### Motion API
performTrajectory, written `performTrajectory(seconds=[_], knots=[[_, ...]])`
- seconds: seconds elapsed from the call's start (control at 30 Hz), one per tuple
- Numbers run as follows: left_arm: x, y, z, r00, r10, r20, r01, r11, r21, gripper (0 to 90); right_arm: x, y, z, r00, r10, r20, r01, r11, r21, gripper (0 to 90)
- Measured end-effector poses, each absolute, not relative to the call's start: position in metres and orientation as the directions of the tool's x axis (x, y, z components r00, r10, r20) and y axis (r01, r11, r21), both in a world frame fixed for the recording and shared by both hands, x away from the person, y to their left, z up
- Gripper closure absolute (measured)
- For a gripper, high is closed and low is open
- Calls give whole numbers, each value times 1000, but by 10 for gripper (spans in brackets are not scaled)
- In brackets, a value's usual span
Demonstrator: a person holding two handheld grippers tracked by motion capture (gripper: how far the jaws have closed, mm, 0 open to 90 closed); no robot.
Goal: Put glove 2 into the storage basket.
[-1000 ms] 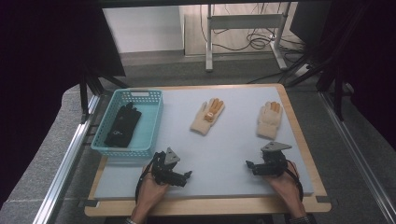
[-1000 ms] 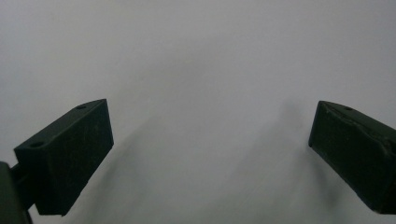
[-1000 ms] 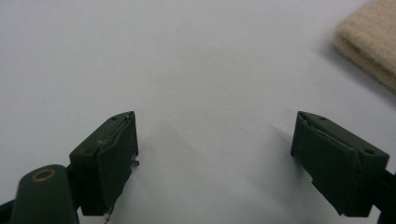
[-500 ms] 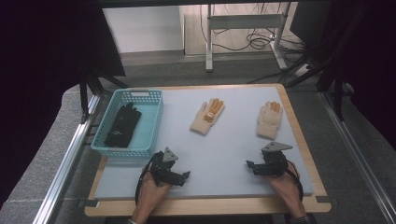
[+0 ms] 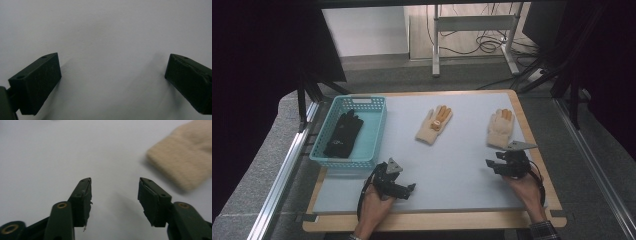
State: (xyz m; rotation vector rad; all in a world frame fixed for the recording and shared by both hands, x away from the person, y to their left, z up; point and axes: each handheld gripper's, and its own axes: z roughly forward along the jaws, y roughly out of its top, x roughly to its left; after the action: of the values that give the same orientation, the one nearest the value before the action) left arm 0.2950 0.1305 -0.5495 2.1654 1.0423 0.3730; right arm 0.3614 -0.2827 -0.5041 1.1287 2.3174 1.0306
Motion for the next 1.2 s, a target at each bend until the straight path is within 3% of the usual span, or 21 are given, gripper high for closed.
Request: performTrajectory(seconds=[0.23,0.43,0.97,1.2], knots=[[295,131,-549,638,769,-37,571,-440,693,6,384,-300,-492,-572,820,-14,524,379,763,597],[295,131,-549,637,770,-37,570,-439,694,6,406,-305,-478,-541,840,-46,514,374,772,607],[295,131,-549,638,769,-36,570,-439,695,6,481,-313,-492,-441,894,-77,553,338,761,270],[295,131,-549,638,769,-36,570,-439,695,7,501,-312,-507,-443,894,-71,566,340,751,224]])
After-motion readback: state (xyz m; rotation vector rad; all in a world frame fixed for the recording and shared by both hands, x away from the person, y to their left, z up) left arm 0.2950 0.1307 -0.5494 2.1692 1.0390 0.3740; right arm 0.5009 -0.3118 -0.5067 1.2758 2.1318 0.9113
